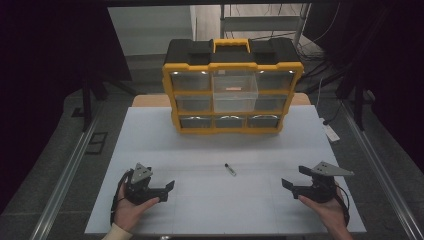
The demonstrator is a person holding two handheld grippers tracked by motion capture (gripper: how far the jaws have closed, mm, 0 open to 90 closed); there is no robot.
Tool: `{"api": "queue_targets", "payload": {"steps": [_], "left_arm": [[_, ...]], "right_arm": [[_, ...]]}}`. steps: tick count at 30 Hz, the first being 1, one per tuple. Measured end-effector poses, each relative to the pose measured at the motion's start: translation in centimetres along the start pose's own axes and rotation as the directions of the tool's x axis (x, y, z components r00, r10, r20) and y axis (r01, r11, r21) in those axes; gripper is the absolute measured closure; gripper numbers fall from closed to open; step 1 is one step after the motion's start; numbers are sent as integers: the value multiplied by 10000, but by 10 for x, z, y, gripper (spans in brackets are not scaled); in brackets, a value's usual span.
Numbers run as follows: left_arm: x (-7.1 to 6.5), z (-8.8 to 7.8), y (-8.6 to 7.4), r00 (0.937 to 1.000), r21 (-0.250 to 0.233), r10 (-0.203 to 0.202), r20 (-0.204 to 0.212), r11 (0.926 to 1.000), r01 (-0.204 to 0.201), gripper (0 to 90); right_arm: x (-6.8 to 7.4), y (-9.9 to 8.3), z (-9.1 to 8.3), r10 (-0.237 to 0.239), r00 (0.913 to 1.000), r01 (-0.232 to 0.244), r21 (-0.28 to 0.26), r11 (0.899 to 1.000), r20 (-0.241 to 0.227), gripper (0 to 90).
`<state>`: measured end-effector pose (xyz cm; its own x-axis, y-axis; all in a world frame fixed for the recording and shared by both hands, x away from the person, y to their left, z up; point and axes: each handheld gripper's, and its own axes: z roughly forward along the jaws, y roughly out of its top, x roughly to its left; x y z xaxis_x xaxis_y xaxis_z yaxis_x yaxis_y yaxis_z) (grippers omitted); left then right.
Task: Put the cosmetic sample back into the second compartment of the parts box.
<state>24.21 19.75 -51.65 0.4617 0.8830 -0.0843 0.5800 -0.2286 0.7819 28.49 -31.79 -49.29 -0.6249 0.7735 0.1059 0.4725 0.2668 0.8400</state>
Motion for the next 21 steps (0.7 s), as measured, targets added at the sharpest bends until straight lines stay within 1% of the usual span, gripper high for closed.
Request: {"api": "queue_targets", "payload": {"steps": [3, 6, 9, 10, 11, 13, 19, 21], "left_arm": [[1, 4, 0, 10000, 190, 31, -93, 9998, -30, 31], [0, 6, 3, 10000, 138, 26, -76, 9999, -25, 35], [-2, 7, 3, 9997, 114, 199, -142, 9997, -197, 40], [-2, 7, 2, 9996, 170, 227, -168, 9996, -224, 40], [-2, 8, 2, 9996, 187, 236, -128, 9996, -233, 40], [-2, 9, 1, 9996, 257, 272, -71, 9993, -270, 40], [-3, 7, 0, 9994, 235, 358, -22, 9991, -357, 46], [-3, 6, 0, 9994, 197, 332, -6, 9993, -332, 49]], "right_arm": [[1, 0, 0, -24, 10000, 24, 55, 10000, -10, 135], [0, -1, 1, 17, 10000, -17, 161, 9999, -13, 136], [-3, -2, 1, 98, 9999, -100, 254, 9996, 62, 138], [-4, -2, 0, 197, 9998, -199, 246, 9995, 102, 141], [-4, -2, 0, 241, 9997, -243, 229, 9994, 77, 145], [-2, -1, 0, 91, 9999, -94, 274, 9996, 124, 147], [1, -1, 0, 54, 9999, -57, 350, 9994, 105, 147], [1, -1, 0, 45, 10000, -47, 360, 9993, 77, 149]]}}
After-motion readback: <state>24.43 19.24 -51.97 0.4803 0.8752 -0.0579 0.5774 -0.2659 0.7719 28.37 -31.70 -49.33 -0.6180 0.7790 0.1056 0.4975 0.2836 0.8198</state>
